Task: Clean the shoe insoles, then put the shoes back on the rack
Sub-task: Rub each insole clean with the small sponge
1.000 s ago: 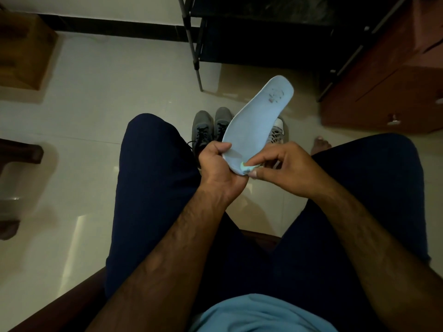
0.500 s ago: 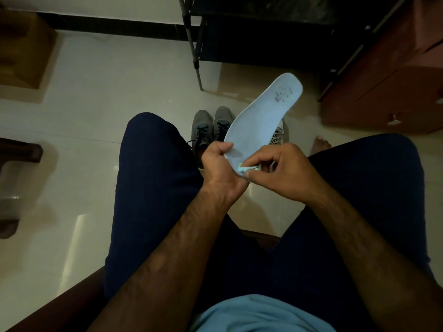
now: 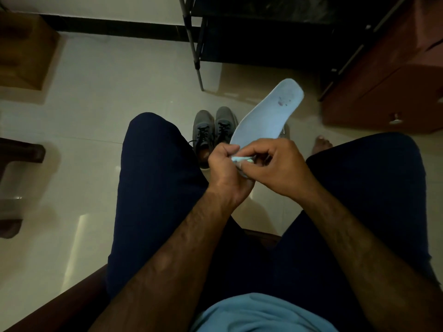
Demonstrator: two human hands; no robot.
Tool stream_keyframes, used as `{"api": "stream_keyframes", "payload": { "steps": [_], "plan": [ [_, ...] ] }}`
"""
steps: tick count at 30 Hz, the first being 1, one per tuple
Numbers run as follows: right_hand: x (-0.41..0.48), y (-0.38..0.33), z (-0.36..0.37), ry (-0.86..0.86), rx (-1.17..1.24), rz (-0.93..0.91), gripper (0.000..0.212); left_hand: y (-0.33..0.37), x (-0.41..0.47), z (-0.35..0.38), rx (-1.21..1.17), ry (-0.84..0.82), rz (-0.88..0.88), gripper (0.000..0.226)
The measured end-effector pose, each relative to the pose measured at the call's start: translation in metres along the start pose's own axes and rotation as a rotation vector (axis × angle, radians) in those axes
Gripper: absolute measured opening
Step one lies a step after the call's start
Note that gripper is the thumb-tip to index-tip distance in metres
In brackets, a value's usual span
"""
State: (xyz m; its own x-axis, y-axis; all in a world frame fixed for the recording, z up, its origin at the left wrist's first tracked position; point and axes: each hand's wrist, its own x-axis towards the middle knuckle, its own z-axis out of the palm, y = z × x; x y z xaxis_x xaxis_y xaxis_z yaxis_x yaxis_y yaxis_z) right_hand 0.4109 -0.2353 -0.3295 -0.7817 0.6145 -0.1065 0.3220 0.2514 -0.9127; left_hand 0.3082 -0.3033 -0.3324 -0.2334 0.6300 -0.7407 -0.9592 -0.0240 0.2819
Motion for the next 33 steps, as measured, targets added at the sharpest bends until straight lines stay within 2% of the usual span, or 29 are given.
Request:
{"api": "stream_keyframes", "payload": {
  "steps": [6,12,20,25,29,33],
  "plan": [
    [-0.003,0.016,-0.012,-0.096,-0.024,0.077,0.015,0.009,0.001,-0.002,-0.032,0.021,0.062,0.042],
    [0.0,0.008,0.001,-0.044,0.032,0.021,0.014,0.004,0.001,0.001,-0.001,0.042,0.05,0.053],
    [-0.004,0.017,-0.014,-0.15,0.015,0.101,0.013,0.01,0.0,-0.001,0.013,0.081,0.052,0.041],
    [-0.003,0.007,-0.002,-0.112,0.077,0.023,0.012,0.006,0.0,0.001,0.025,0.067,0.021,0.036],
    [-0.002,0.014,-0.009,-0.131,0.035,0.089,0.012,0.008,0.0,0.001,-0.033,0.044,0.038,0.048],
    [0.002,0.024,-0.021,-0.025,-0.01,0.16,0.014,0.009,0.001,0.0,-0.052,0.065,0.054,0.038]
  ]
}}
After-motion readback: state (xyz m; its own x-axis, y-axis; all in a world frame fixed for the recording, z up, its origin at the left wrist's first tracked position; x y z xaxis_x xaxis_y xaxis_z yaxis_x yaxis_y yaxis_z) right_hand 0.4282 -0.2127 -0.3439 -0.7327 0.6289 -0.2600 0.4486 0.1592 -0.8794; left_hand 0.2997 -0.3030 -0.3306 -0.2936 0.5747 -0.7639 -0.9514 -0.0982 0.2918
